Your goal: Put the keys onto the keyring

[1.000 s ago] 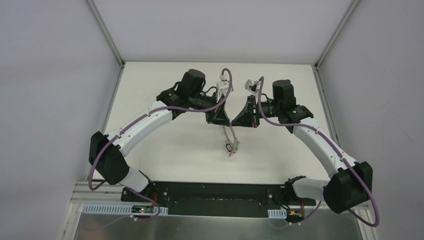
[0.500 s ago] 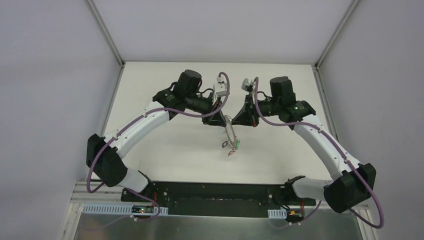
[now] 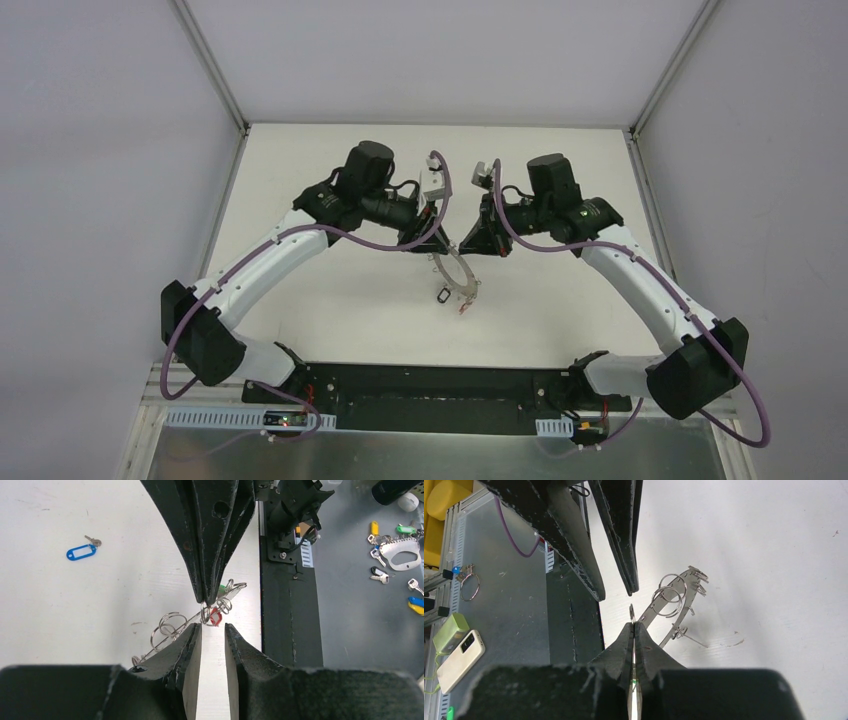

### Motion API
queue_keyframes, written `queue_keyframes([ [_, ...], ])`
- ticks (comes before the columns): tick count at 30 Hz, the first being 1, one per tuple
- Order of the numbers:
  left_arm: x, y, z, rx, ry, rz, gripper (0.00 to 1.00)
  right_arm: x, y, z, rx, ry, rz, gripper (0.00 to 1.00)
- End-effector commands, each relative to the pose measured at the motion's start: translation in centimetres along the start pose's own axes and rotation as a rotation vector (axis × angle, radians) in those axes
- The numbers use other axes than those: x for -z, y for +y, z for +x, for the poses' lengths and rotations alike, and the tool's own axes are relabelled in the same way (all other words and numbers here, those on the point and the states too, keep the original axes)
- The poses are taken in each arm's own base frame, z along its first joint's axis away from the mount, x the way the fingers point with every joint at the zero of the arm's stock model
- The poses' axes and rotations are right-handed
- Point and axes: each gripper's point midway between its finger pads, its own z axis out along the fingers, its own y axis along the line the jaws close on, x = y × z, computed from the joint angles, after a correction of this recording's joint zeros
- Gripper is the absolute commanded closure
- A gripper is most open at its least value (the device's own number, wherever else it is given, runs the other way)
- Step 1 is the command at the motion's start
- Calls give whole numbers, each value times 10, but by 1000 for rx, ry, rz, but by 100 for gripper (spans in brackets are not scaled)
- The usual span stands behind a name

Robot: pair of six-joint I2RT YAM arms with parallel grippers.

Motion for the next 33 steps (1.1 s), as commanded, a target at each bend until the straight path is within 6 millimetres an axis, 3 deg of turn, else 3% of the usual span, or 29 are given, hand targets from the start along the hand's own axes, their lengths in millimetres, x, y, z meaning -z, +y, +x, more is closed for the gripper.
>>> queue_keyframes([
  [1,3,-6,-12,-67,-59,35,75,0,6,-13,43,-38,-27,100],
  [17,-13,4,-11,-36,-59,81,75,-4,8,-10,19,-44,-61,100],
  [23,-17,5,-8,-19,-55,89,83,-5,6,-8,18,-44,-53,100],
  [28,-19,7,-10,-2,-55,99,100,-6,4,-6,11,-42,-48,100],
  [33,-15,7,-10,-13,-41,80,100,-6,3,-6,4,-46,-37,100],
])
